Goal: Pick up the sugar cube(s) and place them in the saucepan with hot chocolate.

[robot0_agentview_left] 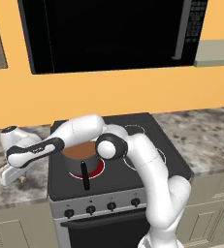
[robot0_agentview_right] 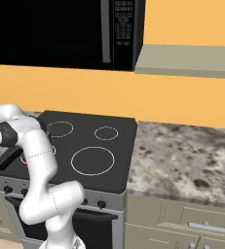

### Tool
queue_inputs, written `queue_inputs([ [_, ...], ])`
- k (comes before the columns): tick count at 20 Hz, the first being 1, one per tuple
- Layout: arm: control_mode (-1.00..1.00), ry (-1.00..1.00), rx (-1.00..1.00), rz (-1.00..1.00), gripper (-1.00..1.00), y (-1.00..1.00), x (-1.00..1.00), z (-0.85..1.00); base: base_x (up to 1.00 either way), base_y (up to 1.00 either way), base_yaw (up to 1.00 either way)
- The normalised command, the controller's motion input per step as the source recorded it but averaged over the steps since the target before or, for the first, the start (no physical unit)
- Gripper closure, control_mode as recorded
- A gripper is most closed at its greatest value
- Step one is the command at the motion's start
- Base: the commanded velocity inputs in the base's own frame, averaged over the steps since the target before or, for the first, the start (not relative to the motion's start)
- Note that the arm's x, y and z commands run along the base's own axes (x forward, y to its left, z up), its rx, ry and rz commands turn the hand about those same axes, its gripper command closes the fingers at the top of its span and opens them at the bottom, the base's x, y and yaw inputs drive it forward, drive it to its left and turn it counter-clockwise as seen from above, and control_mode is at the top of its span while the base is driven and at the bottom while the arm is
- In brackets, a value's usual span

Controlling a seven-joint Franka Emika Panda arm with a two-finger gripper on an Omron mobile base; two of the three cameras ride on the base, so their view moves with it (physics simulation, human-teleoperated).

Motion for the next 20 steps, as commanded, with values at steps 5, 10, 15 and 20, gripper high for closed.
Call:
queue_inputs([
  [5, -1.00, -0.07, -0.02, 0.00, 1.00, -0.11, -0.05, 0.17, 0.00, 0.00, 0.00],
  [10, -1.00, -0.14, 0.00, 0.00, 1.00, -0.32, -0.45, 0.86, 0.00, 0.00, 0.00],
  [15, -1.00, -0.16, 0.01, 0.00, 1.00, -0.44, -0.62, 0.87, 0.00, 0.00, 0.00],
  [20, -1.00, -0.11, 0.00, 0.00, 1.00, -0.74, -0.15, 0.48, 0.00, 0.00, 0.00],
])
